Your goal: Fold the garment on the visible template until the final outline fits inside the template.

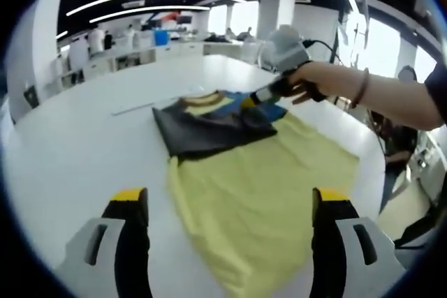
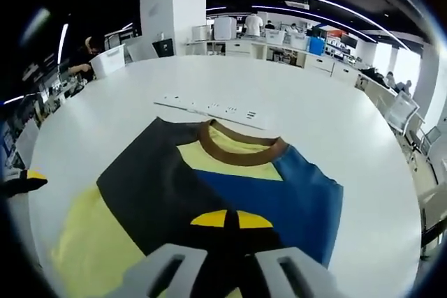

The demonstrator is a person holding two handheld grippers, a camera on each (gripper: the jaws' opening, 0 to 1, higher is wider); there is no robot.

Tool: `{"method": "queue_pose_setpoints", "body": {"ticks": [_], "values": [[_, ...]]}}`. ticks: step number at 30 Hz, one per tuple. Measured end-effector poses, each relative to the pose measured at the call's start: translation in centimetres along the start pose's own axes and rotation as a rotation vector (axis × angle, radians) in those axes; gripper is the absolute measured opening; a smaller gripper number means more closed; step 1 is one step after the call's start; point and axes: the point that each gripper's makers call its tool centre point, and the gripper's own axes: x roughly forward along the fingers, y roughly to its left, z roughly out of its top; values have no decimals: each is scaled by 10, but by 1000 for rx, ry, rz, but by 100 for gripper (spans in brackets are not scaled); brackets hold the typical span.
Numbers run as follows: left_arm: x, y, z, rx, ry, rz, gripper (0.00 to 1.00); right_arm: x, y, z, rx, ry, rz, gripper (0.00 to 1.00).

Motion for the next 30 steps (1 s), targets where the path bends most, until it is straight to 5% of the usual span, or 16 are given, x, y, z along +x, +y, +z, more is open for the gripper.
{"method": "queue_pose_setpoints", "body": {"ticks": [16,30], "values": [[-4,-5,3,4,-10,-8,94,-50,-43,-34,105,16,-36,0],[-7,-3,6,10,-13,2,94,-52,-67,-67,124,66,-57,0]]}}
